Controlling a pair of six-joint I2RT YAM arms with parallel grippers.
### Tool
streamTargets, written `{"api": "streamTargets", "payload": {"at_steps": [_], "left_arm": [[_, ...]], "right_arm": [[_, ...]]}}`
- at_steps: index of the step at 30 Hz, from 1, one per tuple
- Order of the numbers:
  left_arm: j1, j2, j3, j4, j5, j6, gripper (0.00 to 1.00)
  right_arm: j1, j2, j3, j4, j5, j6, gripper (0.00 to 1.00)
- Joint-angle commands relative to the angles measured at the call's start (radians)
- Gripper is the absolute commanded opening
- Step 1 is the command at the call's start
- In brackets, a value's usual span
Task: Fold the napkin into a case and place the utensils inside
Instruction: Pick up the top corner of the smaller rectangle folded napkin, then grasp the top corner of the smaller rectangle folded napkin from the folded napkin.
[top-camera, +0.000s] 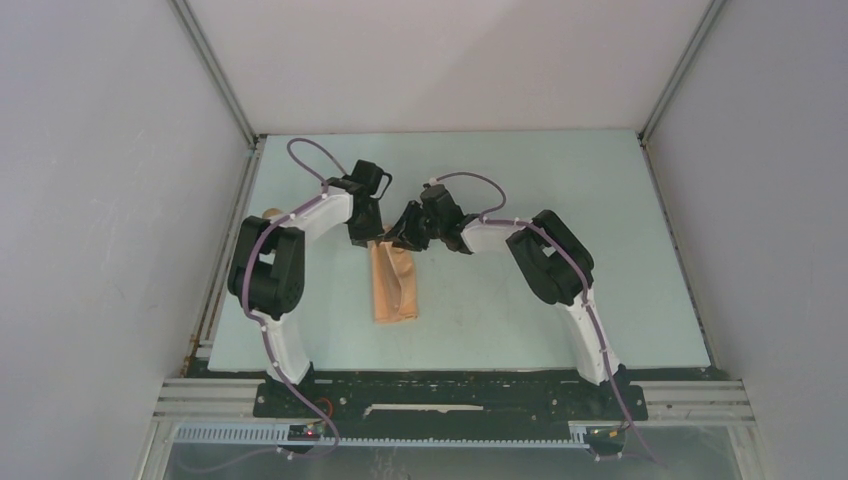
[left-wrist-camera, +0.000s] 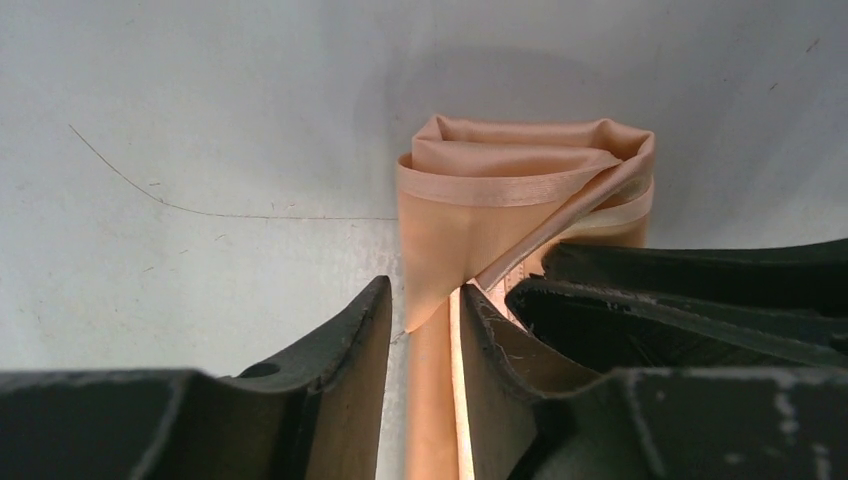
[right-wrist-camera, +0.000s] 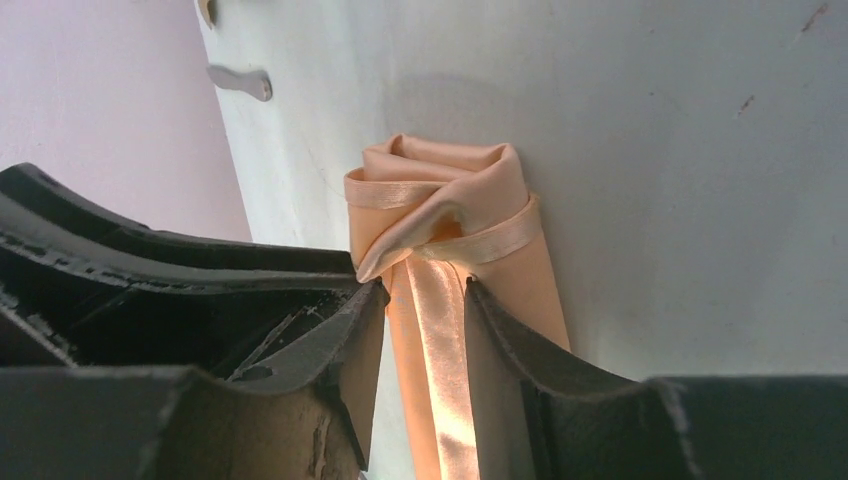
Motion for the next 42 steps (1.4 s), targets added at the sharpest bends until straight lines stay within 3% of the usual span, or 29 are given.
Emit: {"api": "streamTargets", "payload": {"at_steps": [1, 8, 16, 21, 23, 28, 32, 42], "left_arm": [[-0.011, -0.013, 0.029, 0.011, -0.010, 0.016, 0.36], [-0.010, 0.018, 0.043, -0.002, -0.010, 0.012, 0.24], [-0.010, 0.000, 0.008, 0.016, -0.016, 0.003, 0.19], [-0.008, -0.031, -0.009, 0.021, -0.022, 0.006, 0.18], [-0.008, -0.042, -0.007, 0.021, -0.026, 0.007, 0.19], [-0.008, -0.036, 0.021, 0.004, -0.033, 0.019, 0.30], [-0.008, -0.023, 0.047, -0.005, -0.028, 0.019, 0.35], [-0.006, -0.003, 0.062, -0.018, -0.040, 0.024, 0.31]], "right_arm": [[0.002, 0.031, 0.052, 0.005, 0.007, 0.038, 0.44], [-0.002, 0.060, 0.062, 0.049, -0.018, 0.077, 0.50], [-0.009, 0.108, 0.087, 0.076, -0.031, 0.145, 0.51], [-0.011, 0.122, 0.091, 0.080, -0.019, 0.166, 0.42], [-0.011, 0.133, 0.094, 0.088, -0.026, 0.174, 0.34], [-0.012, 0.122, 0.074, 0.115, -0.038, 0.183, 0.13], [-0.021, 0.094, 0.035, 0.157, -0.050, 0.187, 0.07], [-0.030, 0.083, -0.003, 0.231, -0.098, 0.172, 0.35]]}}
